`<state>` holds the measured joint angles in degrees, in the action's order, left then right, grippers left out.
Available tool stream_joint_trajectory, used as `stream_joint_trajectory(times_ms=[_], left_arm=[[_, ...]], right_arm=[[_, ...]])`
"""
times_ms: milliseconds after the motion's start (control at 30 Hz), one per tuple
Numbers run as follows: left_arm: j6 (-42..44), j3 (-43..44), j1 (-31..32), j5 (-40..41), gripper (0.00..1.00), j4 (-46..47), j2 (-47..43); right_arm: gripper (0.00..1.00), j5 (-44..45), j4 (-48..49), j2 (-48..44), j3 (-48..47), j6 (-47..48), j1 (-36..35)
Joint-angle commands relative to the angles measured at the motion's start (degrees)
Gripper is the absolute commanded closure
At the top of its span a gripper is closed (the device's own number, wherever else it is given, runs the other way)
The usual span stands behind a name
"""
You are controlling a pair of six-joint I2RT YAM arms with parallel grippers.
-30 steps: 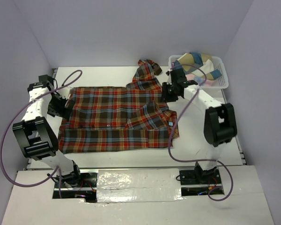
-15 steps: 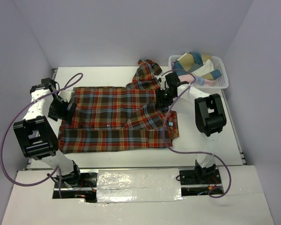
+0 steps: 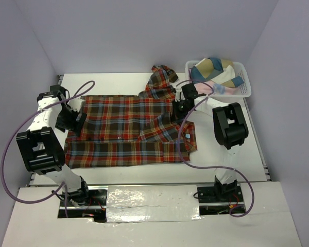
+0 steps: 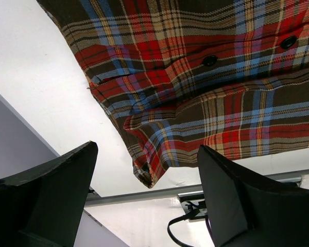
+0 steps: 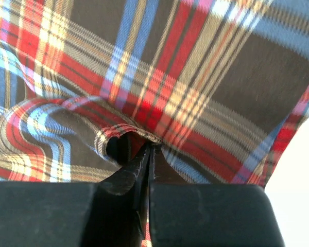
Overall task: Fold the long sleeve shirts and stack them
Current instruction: Fold the shirt
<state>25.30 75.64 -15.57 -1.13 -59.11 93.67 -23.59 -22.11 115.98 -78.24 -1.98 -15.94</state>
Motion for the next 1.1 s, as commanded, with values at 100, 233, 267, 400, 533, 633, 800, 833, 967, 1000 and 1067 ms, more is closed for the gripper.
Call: stream_joint_trajectory(times_ms=[100, 233, 267, 400, 533, 633, 800, 833, 967, 1000, 1067], left_arm=[[0.45, 2.14, 0.19, -0.28, 0.09, -0.13, 0.11], [0.8, 3.03, 0.54, -1.25, 0.08, -0.3, 0.02], [0.89, 3.2, 0.89, -1.42, 0.08, -0.39, -0.06], [1.42, 3.99, 1.6, -2.82, 0.08, -0.48, -0.5], [1.77, 4.78, 2.04, -3.97, 0.09, -0.65, -0.77], [2.12, 5.22, 2.21, -4.76, 0.09, -0.48, -1.03], [2.47, 5.75, 2.48, -6.17, 0.09, -0.13, -1.56], [2.56, 5.4, 2.56, -6.26, 0.09, 0.05, -1.91], [2.74, 4.35, 2.57, -6.26, 0.09, 0.75, -2.0], [2.91, 4.08, 2.65, -6.26, 0.09, 0.84, -2.0], [3.35, 3.91, 2.65, -5.82, 0.09, 1.02, -1.91]], right_arm=[[1.0, 2.93, 5.85, -9.54, 3.62, 1.36, -1.8], [1.0, 6.01, 8.38, -15.34, 5.02, 4.52, -4.53], [1.0, 7.23, 9.18, -16.48, 5.55, 4.79, -5.66], [1.0, 9.44, 13.84, -21.75, 8.36, 6.54, -9.27], [1.0, 11.2, 16.83, -23.7, 8.45, 9.53, -13.75], [1.0, 13.65, 19.54, -26.06, 10.47, 11.46, -17.88], [1.0, 14.45, 21.67, -31.68, 15.82, 17.7, -26.23], [1.0, 15.41, 21.49, -32.31, 16.62, 18.23, -29.38], [1.0, 19.28, 20.7, -32.49, 20.83, 17.89, -37.92], [1.0, 19.9, 19.83, -32.14, 21.11, 17.36, -40.98], [0.95, 20.6, 18.6, -29.95, 21.2, 16.83, -43.37]])
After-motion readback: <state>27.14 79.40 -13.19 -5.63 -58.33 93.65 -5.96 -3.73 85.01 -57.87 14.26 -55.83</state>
